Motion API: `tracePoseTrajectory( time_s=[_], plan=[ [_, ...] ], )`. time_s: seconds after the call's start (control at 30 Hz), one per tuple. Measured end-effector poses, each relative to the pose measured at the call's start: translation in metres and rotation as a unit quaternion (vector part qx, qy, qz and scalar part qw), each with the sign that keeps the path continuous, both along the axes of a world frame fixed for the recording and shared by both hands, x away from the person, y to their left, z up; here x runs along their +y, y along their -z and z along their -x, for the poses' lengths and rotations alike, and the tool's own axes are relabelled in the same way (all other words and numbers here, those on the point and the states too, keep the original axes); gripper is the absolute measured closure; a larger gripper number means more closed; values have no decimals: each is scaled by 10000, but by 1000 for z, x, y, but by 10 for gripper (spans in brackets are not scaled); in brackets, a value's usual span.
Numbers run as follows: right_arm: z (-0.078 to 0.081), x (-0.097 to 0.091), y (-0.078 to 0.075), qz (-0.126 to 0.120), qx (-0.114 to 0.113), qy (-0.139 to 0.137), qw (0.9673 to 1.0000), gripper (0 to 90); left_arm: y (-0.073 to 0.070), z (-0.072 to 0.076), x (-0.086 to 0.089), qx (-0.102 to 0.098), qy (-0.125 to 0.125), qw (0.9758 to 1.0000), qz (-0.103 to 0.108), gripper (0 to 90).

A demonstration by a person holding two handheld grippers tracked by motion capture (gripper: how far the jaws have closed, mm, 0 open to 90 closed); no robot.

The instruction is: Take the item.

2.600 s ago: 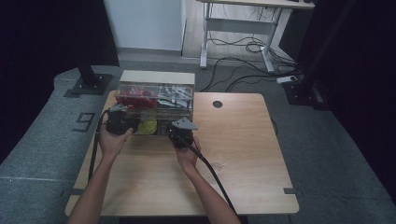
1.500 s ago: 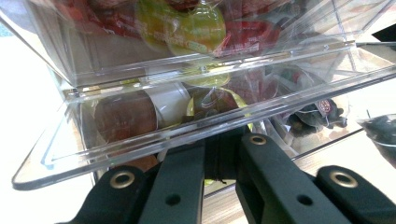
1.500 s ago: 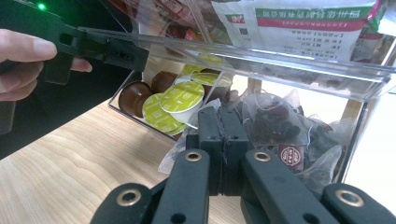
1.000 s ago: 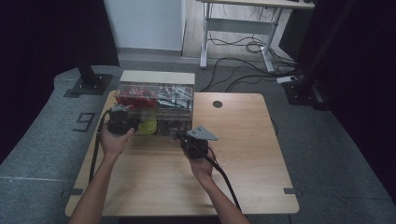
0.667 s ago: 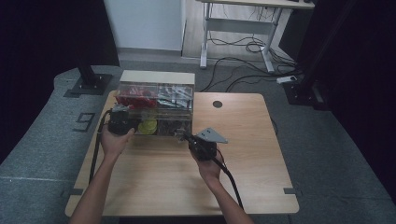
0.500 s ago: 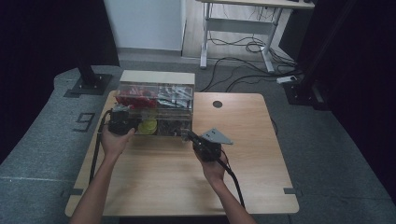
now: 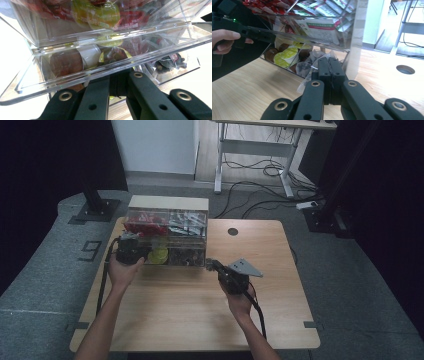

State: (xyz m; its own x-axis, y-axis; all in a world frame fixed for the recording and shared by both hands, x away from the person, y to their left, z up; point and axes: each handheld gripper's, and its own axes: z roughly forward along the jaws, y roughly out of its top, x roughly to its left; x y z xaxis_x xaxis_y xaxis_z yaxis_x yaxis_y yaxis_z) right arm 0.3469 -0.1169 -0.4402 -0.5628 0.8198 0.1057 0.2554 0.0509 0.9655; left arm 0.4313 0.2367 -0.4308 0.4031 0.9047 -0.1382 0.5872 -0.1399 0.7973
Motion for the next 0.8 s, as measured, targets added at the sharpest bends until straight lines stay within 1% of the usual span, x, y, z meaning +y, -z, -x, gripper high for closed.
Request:
tracePoseTrajectory(
  time_s=[0.2,0.53,0.63,0.8],
  plan=[
    [6,-13,0,1,-25,63,10000,890,0,0,0,5,-5,10000,10,898],
    [21,-28,0,-27,-74,68,9999,890,0,0,1,20,-12,10000,3,899],
    [27,-34,2,-13,-86,90,9999,890,-1,0,1,21,-18,10000,15,898],
    [31,-41,6,-29,-54,131,9999,890,-1,0,1,22,-21,10000,8,898]
  ],
)
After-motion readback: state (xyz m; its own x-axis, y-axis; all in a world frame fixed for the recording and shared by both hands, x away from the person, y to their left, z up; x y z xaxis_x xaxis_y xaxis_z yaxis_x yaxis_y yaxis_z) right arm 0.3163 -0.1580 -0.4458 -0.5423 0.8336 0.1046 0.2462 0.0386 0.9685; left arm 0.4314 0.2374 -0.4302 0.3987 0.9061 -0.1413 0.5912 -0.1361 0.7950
